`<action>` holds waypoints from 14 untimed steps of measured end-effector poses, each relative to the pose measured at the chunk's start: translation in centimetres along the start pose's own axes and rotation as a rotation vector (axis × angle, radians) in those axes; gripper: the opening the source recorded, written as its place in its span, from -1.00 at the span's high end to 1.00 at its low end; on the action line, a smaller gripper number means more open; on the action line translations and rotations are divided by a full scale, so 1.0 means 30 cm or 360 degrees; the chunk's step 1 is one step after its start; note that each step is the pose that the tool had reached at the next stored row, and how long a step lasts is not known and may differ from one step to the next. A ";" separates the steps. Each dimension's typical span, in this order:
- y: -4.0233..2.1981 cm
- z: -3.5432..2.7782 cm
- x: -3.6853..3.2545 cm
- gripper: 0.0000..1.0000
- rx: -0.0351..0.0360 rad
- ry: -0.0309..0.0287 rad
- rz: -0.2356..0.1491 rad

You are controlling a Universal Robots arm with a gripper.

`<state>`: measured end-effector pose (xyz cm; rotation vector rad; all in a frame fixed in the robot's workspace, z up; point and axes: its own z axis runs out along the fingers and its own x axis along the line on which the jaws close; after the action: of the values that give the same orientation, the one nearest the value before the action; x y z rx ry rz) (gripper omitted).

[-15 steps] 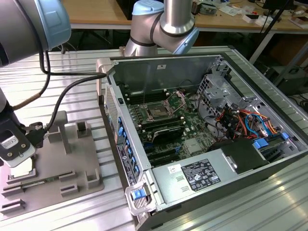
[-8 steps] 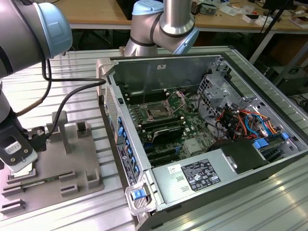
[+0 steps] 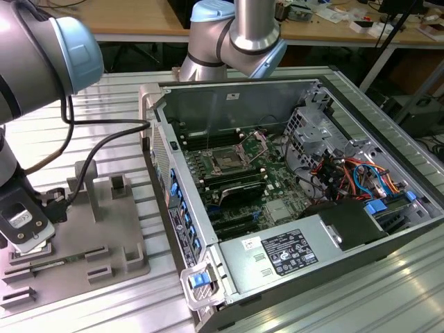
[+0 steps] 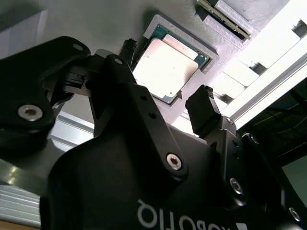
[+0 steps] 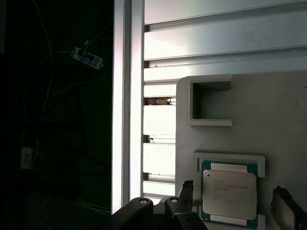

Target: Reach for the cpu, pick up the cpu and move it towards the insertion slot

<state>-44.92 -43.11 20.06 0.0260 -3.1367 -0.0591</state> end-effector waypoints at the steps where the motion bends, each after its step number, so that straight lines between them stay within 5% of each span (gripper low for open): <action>1: 0.000 0.004 0.000 -0.41 0.0000 0.00017 0.0000; 14: 0.000 0.046 0.000 -0.41 0.0000 0.00122 0.0004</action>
<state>-44.92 -43.05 18.68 0.0225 -3.1290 -0.0592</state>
